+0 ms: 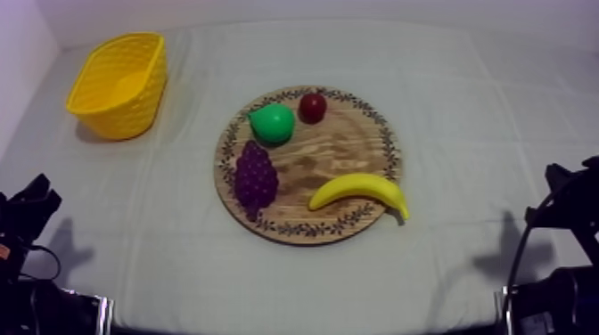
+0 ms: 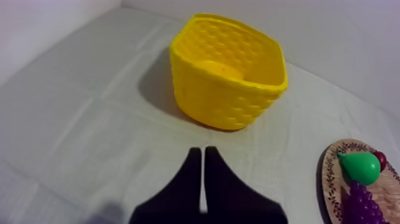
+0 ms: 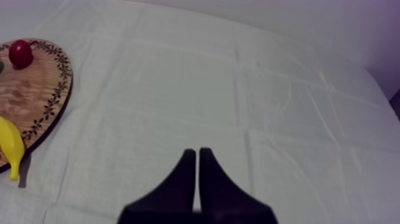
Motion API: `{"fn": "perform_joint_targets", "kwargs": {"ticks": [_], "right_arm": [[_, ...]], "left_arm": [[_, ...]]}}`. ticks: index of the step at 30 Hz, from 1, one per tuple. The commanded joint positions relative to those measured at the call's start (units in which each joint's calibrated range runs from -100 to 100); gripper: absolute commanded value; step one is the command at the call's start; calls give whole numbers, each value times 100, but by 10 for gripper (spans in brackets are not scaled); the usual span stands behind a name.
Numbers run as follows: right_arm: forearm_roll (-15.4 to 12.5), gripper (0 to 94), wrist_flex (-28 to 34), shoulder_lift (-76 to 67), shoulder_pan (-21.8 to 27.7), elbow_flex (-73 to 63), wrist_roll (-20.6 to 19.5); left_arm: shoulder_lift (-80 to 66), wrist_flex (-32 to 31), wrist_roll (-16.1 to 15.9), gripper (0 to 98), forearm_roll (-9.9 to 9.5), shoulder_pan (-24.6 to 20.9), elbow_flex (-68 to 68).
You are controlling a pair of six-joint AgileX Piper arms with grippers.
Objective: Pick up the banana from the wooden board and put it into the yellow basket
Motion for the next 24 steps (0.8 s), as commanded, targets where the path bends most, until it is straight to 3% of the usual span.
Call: {"fn": "perform_joint_targets", "kwargs": {"ticks": [1,24], "right_arm": [[1,3,4,-2,0,-3,0],[1,3,4,-2,0,-3,0]], "left_arm": [[-3,-1,2,1,0,1,4],[-3,-1,9,1,0,44,4]]}}
